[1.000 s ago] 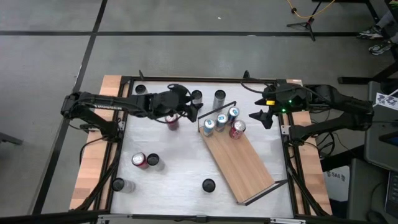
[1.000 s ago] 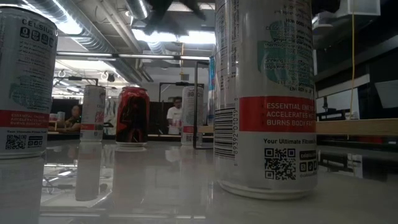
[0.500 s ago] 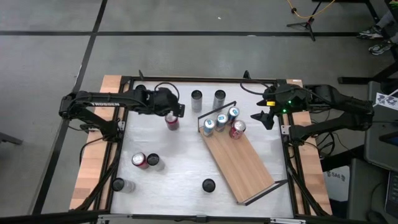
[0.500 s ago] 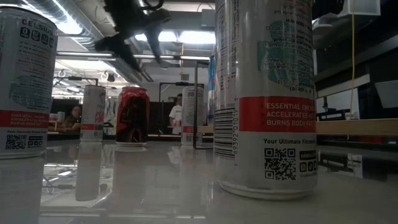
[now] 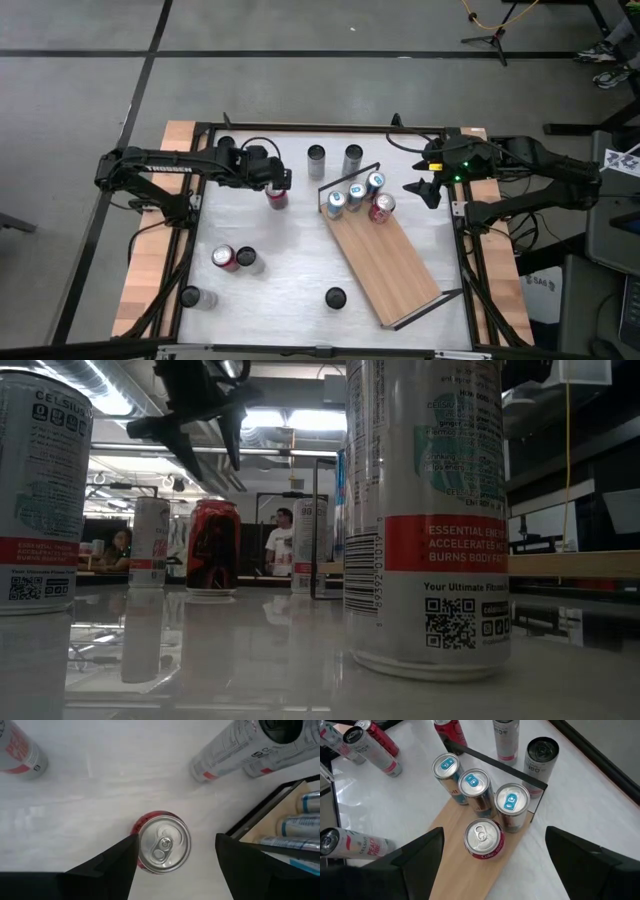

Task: Place canned beverage on shelf
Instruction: Put the red soda can on the shelf aligned with the other red soda can

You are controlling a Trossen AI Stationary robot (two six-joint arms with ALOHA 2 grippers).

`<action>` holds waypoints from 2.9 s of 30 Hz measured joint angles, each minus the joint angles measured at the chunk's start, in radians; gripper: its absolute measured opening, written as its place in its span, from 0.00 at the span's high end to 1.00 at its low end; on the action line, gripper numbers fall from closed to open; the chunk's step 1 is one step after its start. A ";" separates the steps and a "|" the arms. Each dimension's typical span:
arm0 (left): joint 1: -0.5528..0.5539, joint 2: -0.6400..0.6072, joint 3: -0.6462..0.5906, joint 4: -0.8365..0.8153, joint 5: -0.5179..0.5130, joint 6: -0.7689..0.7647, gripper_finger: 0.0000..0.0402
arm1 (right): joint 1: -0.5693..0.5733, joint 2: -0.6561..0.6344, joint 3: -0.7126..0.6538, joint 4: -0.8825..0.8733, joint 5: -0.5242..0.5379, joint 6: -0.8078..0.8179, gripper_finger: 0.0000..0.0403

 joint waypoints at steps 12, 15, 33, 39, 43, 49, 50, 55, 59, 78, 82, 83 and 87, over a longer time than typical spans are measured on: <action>-0.019 0.014 -0.002 0.000 -0.002 0.043 0.37 | 0.000 0.000 0.000 0.001 0.000 -0.001 0.16; -0.019 0.014 -0.002 0.000 -0.001 0.052 0.37 | 0.000 0.000 0.000 0.001 0.000 -0.001 0.16; -0.019 0.034 -0.007 0.007 -0.025 0.107 0.13 | 0.000 0.000 0.000 0.001 0.000 0.000 0.16; -0.019 0.111 -0.019 0.029 -0.022 0.106 0.11 | 0.000 0.000 0.000 0.002 -0.001 0.000 0.16; -0.019 0.156 -0.019 0.039 -0.022 0.106 0.11 | 0.000 0.000 0.000 0.002 -0.001 0.000 0.16; -0.019 0.210 -0.019 0.043 -0.019 0.106 0.11 | 0.000 0.000 0.000 0.002 -0.001 0.000 0.16; -0.019 0.218 -0.019 0.045 -0.019 0.107 0.11 | 0.000 0.000 0.000 0.002 -0.001 0.000 0.16; -0.019 0.241 -0.019 0.061 -0.017 0.107 0.11 | 0.000 0.000 0.000 0.002 -0.001 0.000 0.16; -0.019 0.250 -0.019 0.062 -0.017 0.107 0.12 | 0.000 0.000 0.000 0.002 -0.001 0.000 0.16; -0.025 0.249 -0.018 0.123 0.056 0.610 0.31 | 0.000 0.000 0.000 -0.027 -0.001 0.000 0.16; -0.025 0.249 -0.018 0.209 0.179 0.802 0.29 | 0.000 0.000 0.000 -0.030 -0.001 0.000 0.16; -0.025 0.249 -0.018 0.227 0.208 0.845 0.29 | 0.000 0.000 0.000 -0.030 -0.001 0.000 0.16; -0.026 0.250 -0.018 0.272 0.309 1.012 0.28 | 0.000 0.000 0.000 -0.030 -0.001 0.000 0.16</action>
